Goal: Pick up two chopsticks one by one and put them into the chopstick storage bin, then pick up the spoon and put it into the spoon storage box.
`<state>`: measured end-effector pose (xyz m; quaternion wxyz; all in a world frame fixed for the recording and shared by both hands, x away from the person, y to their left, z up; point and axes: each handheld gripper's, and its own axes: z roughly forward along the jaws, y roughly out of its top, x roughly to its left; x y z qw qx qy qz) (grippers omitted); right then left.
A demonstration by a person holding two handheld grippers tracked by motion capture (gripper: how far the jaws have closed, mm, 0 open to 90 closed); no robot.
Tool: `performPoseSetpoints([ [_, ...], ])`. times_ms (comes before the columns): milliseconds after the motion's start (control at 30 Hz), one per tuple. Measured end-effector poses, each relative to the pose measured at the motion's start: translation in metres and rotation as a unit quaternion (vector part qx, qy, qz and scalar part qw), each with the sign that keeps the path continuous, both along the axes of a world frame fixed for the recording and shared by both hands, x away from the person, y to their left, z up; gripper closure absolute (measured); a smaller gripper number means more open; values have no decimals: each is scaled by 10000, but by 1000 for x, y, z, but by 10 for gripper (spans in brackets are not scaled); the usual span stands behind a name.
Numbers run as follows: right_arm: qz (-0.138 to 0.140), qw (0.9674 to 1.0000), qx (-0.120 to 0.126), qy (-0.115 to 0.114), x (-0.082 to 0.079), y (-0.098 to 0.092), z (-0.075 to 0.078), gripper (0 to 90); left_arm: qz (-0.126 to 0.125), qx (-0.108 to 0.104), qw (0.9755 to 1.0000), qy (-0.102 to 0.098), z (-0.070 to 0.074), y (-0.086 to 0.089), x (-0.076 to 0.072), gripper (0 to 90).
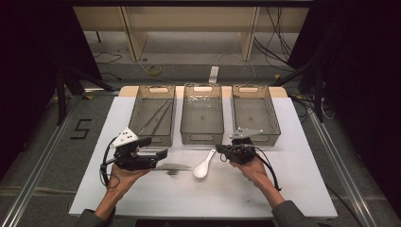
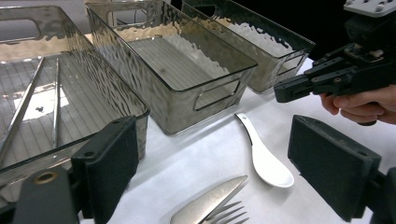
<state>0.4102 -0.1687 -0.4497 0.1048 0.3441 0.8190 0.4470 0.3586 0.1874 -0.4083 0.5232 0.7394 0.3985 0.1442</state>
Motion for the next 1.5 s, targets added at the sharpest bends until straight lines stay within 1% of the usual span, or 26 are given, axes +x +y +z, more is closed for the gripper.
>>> performPoseSetpoints([
  [100, 53, 10000, -58, 25, 4, 4, -2, 900, 14, -19, 10000, -24, 0, 0, -2, 159],
  [133, 101, 9999, -118, 44, 7, 6, -5, 900, 25, 3, 10000, -36, 0, -1, -3, 158],
  [300, 133, 9997, -174, 84, 12, 10, -8, 900, 71, -10, 10000, -51, 0, 1, -3, 159],
  [367, 144, 9996, -232, 110, 15, 13, -11, 900, 87, -12, 9999, -76, 1, 1, -3, 159],
  [400, 144, 9996, -232, 110, 15, 13, -11, 900, 87, -15, 9999, -67, 0, 1, -3, 159],
  [467, 158, 9993, -321, 103, 16, 14, -13, 900, 59, -27, 10000, -43, -1, 0, -3, 158],
  [633, 163, 9991, -386, 115, 21, 18, -15, 900, 49, 68, 9999, -125, 0, 0, -7, 153],
  [733, 204, 9989, -405, 117, 23, 23, -15, 900, 31, 1, 9999, -149, 1, 0, -9, 152],
  [800, 264, 9984, -490, 119, 25, 28, -17, 900, 32, 2, 9999, -150, 0, 0, -10, 152],
  [867, 266, 9977, -609, 105, 26, 30, -19, 900, 14, 41, 9999, -156, 0, 1, -10, 152],
  [933, 262, 9976, -623, 142, 29, 32, -21, 900, 36, 54, 9999, -149, -1, 1, -11, 152],
  [1000, 245, 9972, -684, 165, 33, 34, -23, 900, 45, -19, 9999, -142, -1, 2, -11, 152],
  [1033, 222, 9968, -739, 217, 36, 37, -25, 900, 24, -26, 9999, -133, -1, 3, -11, 152],
  [1200, 203, 9958, -847, 265, 40, 39, -29, 900, -10, 27, 9998, -180, -1, 0, -11, 152],
  [1233, 185, 9949, -945, 293, 42, 40, -32, 900, -37, 74, 9998, -187, -1, 0, -11, 152],
  [1267, 190, 9946, -974, 307, 42, 39, -33, 900, -36, 87, 9998, -191, -1, -1, -11, 152],
  [1367, 189, 9945, -967, 355, 43, 38, -33, 900, -42, 95, 9997, -206, -1, -1, -11, 152],
  [1433, 205, 9939, -1024, 363, 42, 38, -32, 900, -34, 91, 9997, -206, -1, 0, -11, 152],
  [1500, 201, 9938, -1027, 386, 42, 37, -32, 900, -43, 98, 9997, -208, -1, -1, -11, 152],
])
